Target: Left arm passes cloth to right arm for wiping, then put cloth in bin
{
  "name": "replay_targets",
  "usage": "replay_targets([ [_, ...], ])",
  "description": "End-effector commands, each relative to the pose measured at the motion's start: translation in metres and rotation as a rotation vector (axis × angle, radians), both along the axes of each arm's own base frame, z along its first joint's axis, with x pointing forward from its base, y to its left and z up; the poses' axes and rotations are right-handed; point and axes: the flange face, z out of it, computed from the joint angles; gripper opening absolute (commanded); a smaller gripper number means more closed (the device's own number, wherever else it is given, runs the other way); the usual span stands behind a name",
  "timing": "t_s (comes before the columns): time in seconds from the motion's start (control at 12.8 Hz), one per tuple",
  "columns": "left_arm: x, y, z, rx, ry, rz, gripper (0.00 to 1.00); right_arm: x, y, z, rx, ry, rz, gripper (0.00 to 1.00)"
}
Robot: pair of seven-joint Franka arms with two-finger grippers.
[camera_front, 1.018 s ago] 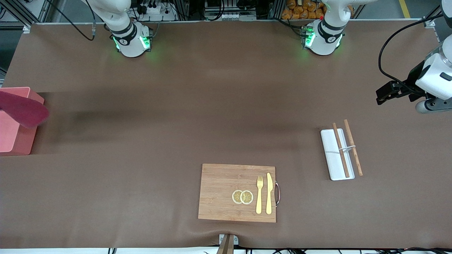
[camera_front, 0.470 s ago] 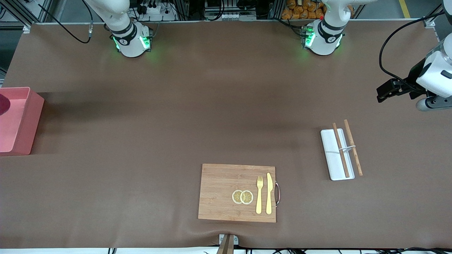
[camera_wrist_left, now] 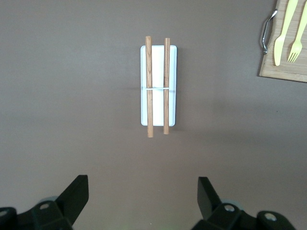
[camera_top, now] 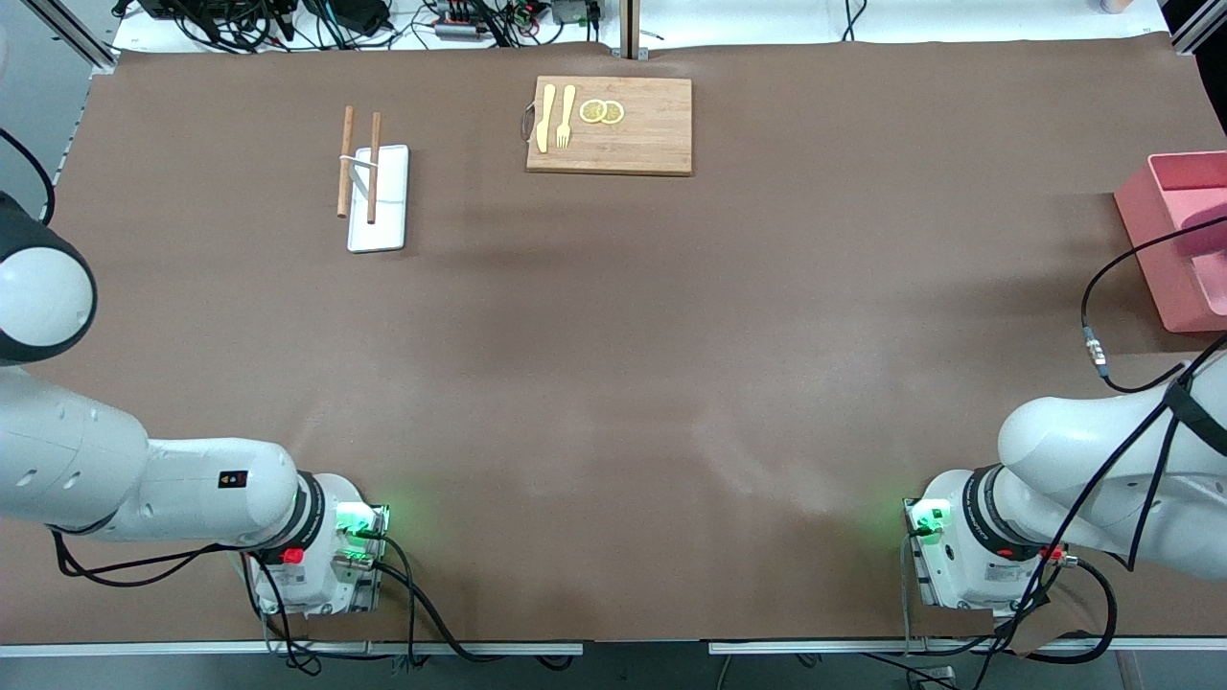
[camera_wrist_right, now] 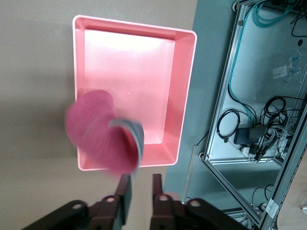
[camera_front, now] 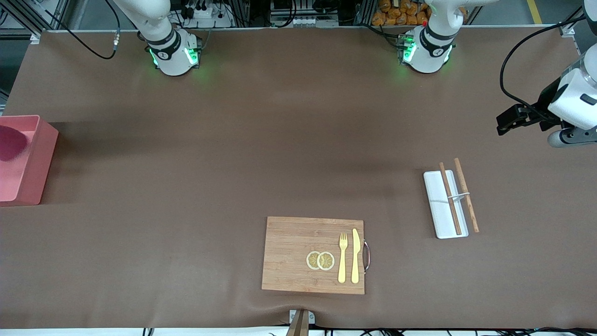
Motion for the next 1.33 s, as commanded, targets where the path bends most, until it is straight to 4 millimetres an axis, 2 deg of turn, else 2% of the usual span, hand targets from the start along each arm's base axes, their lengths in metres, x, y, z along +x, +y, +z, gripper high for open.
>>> replay_targets([
  [0.0,-0.007,0.0,0.008,-0.013,-0.003,-0.016,1.0,0.024,0.031,0.012,0.076,-0.064,0.043,1.0],
  [0.16,-0.007,-0.001,0.009,-0.013,-0.005,-0.018,1.0,0.051,0.083,0.016,0.136,-0.068,0.089,1.0],
  [0.31,-0.007,-0.001,0.01,-0.014,-0.006,-0.018,1.0,0.078,0.153,0.017,0.218,-0.062,0.063,1.0],
  [0.47,-0.008,0.0,0.012,-0.014,-0.008,-0.019,1.0,0.104,0.243,0.031,0.219,-0.066,0.055,1.0],
  [0.63,-0.016,0.003,0.027,-0.011,-0.031,-0.014,1.0,0.108,0.328,0.049,0.214,-0.044,0.019,1.0],
  [0.71,-0.017,0.004,0.027,-0.009,-0.028,-0.014,1.0,0.104,0.353,0.055,0.219,-0.036,-0.01,1.0],
  [0.78,-0.017,0.006,0.027,-0.007,-0.028,-0.011,1.0,0.098,0.373,0.06,0.245,-0.041,-0.034,1.0],
  [0.86,-0.017,0.006,0.027,-0.009,-0.026,-0.013,1.0,0.089,0.381,0.065,0.271,-0.049,-0.056,1.0],
  [1.1,-0.021,0.015,0.03,-0.009,-0.012,-0.029,1.0,0.044,0.394,0.088,0.33,-0.072,-0.127,1.0],
  [1.25,-0.021,0.016,0.032,-0.009,-0.017,-0.03,1.0,0.035,0.405,0.103,0.323,-0.105,-0.169,1.0],
])
